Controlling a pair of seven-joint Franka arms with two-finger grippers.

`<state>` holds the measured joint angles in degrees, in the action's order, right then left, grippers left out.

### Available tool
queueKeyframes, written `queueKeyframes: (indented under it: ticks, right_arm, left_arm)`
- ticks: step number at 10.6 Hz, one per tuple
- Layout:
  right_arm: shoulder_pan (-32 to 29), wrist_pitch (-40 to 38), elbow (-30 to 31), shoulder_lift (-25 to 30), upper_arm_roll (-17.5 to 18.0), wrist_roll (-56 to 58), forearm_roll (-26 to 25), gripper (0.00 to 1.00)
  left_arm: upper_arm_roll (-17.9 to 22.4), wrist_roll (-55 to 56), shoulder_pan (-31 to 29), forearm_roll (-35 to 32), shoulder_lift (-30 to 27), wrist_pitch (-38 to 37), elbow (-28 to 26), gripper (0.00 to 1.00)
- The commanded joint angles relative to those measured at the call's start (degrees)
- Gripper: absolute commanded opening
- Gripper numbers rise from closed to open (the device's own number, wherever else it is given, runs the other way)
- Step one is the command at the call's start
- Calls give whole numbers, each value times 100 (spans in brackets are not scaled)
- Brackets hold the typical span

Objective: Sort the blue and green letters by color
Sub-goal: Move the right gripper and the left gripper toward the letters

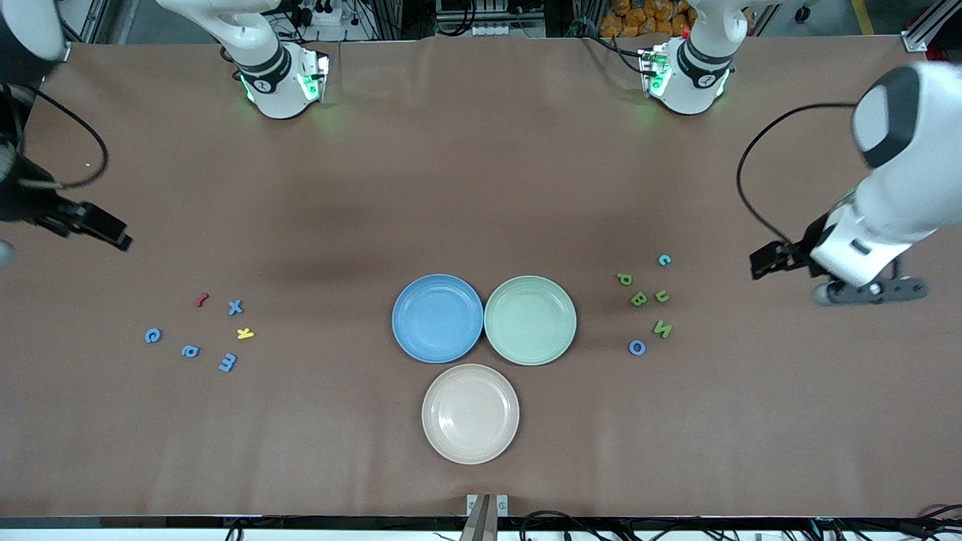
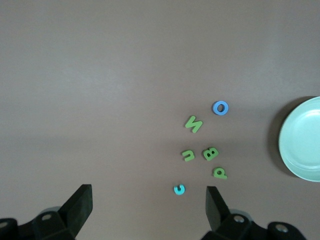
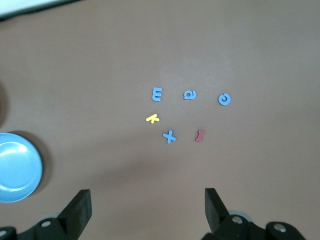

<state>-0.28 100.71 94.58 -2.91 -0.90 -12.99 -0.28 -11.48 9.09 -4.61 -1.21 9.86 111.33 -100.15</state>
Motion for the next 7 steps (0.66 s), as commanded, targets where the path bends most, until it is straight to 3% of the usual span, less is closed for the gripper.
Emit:
queueKeyframes:
  ticks: [1,4,7]
  right_arm:
    - [-252,1465,1392,-42,107,724,10,100]
    - [-464,2441,2184,-445,107,1692,10,100]
    - [-508,3786,2872,-972,107,2194,-16,100]
  left_arm:
    - [-39,101,30,-20,515,748,-487,100]
    - [-39,321,126,-11,701,1713,-1250,100]
    - [-39,768,293,-11,947,2506,-1701,86]
